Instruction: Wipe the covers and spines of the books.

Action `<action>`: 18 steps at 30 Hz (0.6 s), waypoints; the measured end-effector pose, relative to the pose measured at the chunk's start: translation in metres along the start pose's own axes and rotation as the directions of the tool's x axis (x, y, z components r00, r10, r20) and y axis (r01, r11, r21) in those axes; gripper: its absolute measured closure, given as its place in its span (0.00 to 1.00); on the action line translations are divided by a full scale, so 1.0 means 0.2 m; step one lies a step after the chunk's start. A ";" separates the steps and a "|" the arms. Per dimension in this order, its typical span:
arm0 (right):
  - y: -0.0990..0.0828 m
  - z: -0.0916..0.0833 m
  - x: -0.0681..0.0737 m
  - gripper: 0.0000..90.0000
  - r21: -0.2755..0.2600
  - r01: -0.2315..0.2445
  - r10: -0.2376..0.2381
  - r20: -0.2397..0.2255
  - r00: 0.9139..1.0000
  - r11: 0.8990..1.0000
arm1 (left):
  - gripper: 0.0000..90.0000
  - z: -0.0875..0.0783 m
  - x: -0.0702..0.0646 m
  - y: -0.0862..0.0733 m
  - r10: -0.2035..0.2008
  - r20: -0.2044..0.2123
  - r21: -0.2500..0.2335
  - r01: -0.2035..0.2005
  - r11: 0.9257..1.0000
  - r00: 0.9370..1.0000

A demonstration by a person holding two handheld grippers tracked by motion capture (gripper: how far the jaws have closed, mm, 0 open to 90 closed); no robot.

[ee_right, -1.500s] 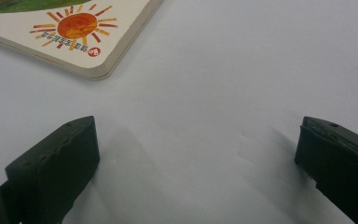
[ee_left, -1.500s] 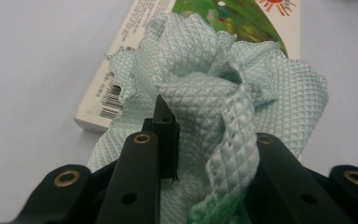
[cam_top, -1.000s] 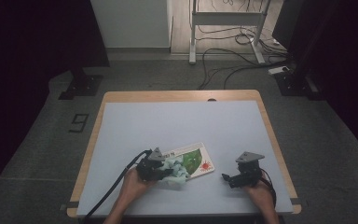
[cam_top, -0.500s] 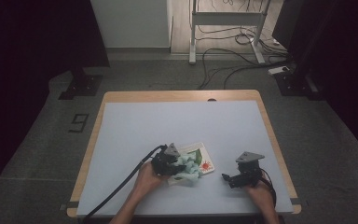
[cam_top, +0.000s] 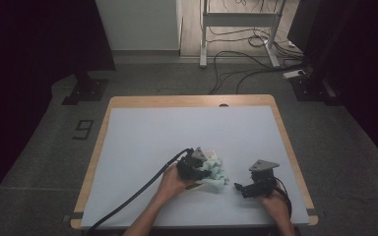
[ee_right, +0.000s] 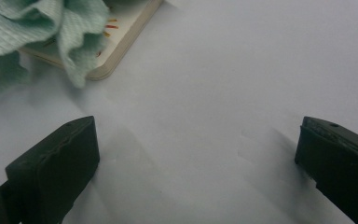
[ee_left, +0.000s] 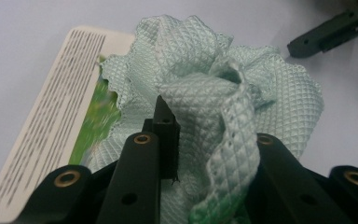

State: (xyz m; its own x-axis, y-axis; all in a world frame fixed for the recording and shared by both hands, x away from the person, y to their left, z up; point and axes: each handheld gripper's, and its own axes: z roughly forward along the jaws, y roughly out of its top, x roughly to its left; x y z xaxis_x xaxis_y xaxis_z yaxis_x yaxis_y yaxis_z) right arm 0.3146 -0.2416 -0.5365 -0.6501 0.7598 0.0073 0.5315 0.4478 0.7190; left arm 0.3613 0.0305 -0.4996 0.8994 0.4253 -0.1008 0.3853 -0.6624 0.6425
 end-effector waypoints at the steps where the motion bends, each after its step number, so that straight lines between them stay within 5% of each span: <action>1: 0.00 0.00 0.00 0.00 0.000 0.000 0.000 0.000 1.000 1.000 | 0.82 0.01 0.00 0.02 0.006 0.004 0.002 -0.006 1.000 1.000; 9: 0.00 0.00 0.00 0.00 -0.001 0.001 -0.001 0.001 1.000 1.000 | 0.82 0.08 -0.06 0.09 0.044 0.031 0.016 -0.044 0.999 0.999; 18: 0.00 0.00 0.00 0.00 -0.002 0.002 -0.002 0.000 1.000 1.000 | 0.82 0.05 -0.08 0.05 0.057 0.035 0.034 -0.058 0.998 0.998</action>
State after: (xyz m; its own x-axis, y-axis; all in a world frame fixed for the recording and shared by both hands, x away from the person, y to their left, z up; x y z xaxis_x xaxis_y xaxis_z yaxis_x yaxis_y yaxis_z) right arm 0.3143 -0.2416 -0.5365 -0.6510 0.7591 0.0057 0.5293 0.4486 0.7201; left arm 0.3524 0.0103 -0.4993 0.9266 0.3649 -0.0906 0.3391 -0.7069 0.6207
